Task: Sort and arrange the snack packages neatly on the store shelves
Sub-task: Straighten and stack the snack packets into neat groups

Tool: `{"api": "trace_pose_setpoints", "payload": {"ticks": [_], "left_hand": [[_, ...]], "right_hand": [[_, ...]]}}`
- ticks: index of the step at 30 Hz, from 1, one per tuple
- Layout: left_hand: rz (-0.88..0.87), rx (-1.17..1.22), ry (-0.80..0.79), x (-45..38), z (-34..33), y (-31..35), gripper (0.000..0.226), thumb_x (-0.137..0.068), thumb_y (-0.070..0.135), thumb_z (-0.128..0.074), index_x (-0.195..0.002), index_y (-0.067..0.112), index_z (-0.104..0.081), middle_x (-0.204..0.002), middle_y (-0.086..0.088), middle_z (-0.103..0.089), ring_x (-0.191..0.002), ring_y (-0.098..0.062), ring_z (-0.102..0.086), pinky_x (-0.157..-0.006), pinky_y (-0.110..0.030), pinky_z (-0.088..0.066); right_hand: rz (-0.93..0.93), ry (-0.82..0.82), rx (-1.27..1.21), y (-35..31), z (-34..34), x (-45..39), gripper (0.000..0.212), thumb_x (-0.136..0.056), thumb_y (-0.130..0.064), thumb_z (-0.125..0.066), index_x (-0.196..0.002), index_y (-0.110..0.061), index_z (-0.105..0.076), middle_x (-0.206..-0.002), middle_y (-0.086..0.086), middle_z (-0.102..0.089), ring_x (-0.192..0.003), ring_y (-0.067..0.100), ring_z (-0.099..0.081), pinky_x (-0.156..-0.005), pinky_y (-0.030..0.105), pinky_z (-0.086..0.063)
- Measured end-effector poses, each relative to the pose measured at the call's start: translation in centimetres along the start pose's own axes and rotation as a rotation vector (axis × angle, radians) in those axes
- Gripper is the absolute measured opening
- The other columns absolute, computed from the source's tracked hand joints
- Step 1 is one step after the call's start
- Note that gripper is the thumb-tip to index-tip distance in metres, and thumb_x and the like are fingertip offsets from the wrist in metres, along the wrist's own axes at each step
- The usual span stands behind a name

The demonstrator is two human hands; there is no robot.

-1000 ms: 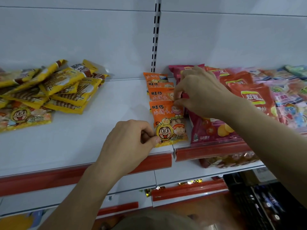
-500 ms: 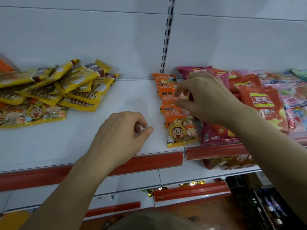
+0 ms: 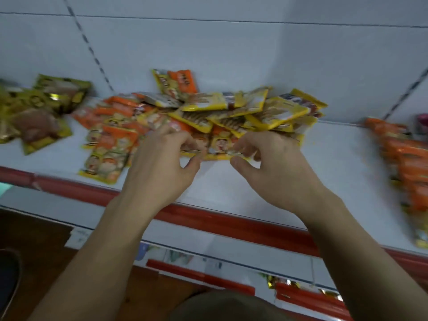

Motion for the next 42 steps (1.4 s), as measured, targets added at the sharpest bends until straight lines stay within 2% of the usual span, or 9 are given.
{"api": "trace_pose_setpoints", "payload": {"ticks": [5,9,14,17,20,25,31,37,42], "left_hand": [[0.180,-0.022,0.029,1.0,4.0,-10.0,0.024,-0.090,0.044,-0.067,-0.110,0.030,-0.065,-0.117,0.001,-0.054,-0.099,-0.018,-0.055,-0.080,-0.032,-0.044],[0.359,-0.011,-0.012,2.1,5.1,-17.4,0.058,-0.083,0.061,-0.067,-0.130,0.030,-0.048,-0.127,-0.006,-0.054,-0.115,-0.031,-0.055,-0.088,-0.050,-0.052],[0.344,0.124,-0.013,2.9,4.7,-19.4,0.072,-0.080,0.057,-0.076,-0.136,0.034,-0.038,-0.112,0.002,-0.063,-0.104,-0.026,-0.062,-0.082,-0.048,-0.053],[0.273,0.343,0.121,2.9,5.9,-18.9,0.059,-0.086,0.027,-0.079,-0.133,0.036,-0.044,-0.096,0.017,-0.057,-0.092,0.000,-0.059,-0.073,-0.022,-0.046],[0.200,0.599,0.199,2.8,6.7,-18.3,0.058,-0.086,0.011,-0.077,-0.128,0.039,-0.049,-0.093,0.012,-0.056,-0.094,-0.001,-0.060,-0.075,-0.009,-0.047],[0.193,0.973,0.223,2.0,7.1,-16.6,0.045,-0.084,0.011,-0.077,-0.123,0.025,-0.058,-0.098,0.006,-0.070,-0.100,-0.001,-0.066,-0.076,-0.014,-0.053],[0.243,1.103,0.201,-0.6,4.7,-13.3,0.018,-0.081,0.032,-0.072,-0.097,0.024,-0.072,-0.086,0.009,-0.077,-0.074,-0.012,-0.073,-0.056,-0.030,-0.059],[0.157,1.187,-0.059,-3.0,-0.3,-4.3,0.021,-0.083,0.028,-0.068,-0.100,0.018,-0.075,-0.086,0.000,-0.079,-0.079,-0.018,-0.076,-0.065,-0.035,-0.063],[0.149,1.296,-0.146,-3.6,-3.6,3.0,0.011,-0.073,0.028,-0.073,-0.080,0.024,-0.080,-0.081,0.000,-0.079,-0.075,-0.020,-0.076,-0.063,-0.036,-0.064]], "right_hand": [[-0.011,-0.033,-0.032,-5.1,-5.8,-3.4,0.020,-0.093,-0.041,-0.066,-0.111,-0.033,-0.066,-0.091,-0.015,-0.066,-0.084,0.009,-0.061,-0.074,0.034,-0.052],[-0.020,-0.053,-0.093,-9.1,-10.0,-5.3,0.028,-0.094,-0.039,-0.065,-0.120,-0.028,-0.064,-0.094,-0.013,-0.068,-0.081,0.011,-0.063,-0.076,0.035,-0.054],[-0.055,-0.057,-0.123,-11.6,-13.0,-7.0,0.036,-0.096,-0.043,-0.062,-0.128,-0.025,-0.060,-0.097,-0.013,-0.069,-0.081,0.009,-0.062,-0.066,0.028,-0.046],[-0.060,-0.048,-0.154,-12.6,-13.5,-7.7,0.034,-0.101,-0.041,-0.054,-0.131,-0.024,-0.058,-0.098,-0.009,-0.070,-0.083,0.013,-0.064,-0.072,0.034,-0.051],[-0.038,0.002,-0.228,-13.3,-12.6,-8.2,0.018,-0.105,-0.034,-0.046,-0.117,-0.027,-0.059,-0.086,-0.009,-0.069,-0.068,0.009,-0.064,-0.067,0.040,-0.052],[-0.054,0.103,-0.392,-11.9,-9.0,-8.9,0.020,-0.102,-0.029,-0.056,-0.085,-0.027,-0.066,-0.065,-0.008,-0.062,-0.056,0.013,-0.053,-0.054,0.039,-0.043],[-0.091,0.363,-0.461,-7.4,-2.8,-6.5,0.011,-0.093,-0.031,-0.067,-0.086,-0.030,-0.076,-0.076,-0.001,-0.073,-0.070,0.028,-0.068,-0.060,0.050,-0.055],[-0.197,0.514,-0.580,-0.8,3.8,-0.7,0.024,-0.094,-0.014,-0.070,-0.078,-0.030,-0.076,-0.058,-0.011,-0.065,-0.050,0.005,-0.051,-0.050,0.019,-0.039],[-0.348,0.584,-0.613,5.7,7.9,4.8,0.017,-0.094,-0.012,-0.069,-0.080,-0.013,-0.078,-0.047,-0.008,-0.050,-0.045,0.012,-0.037,-0.046,0.019,-0.031]]}}
Point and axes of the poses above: each hand's wrist, its own x-axis away from the middle knuckle, its own z-axis out of the back of the hand, y = z × x, the point moved 10 cm from there along -x, towards the middle knuckle
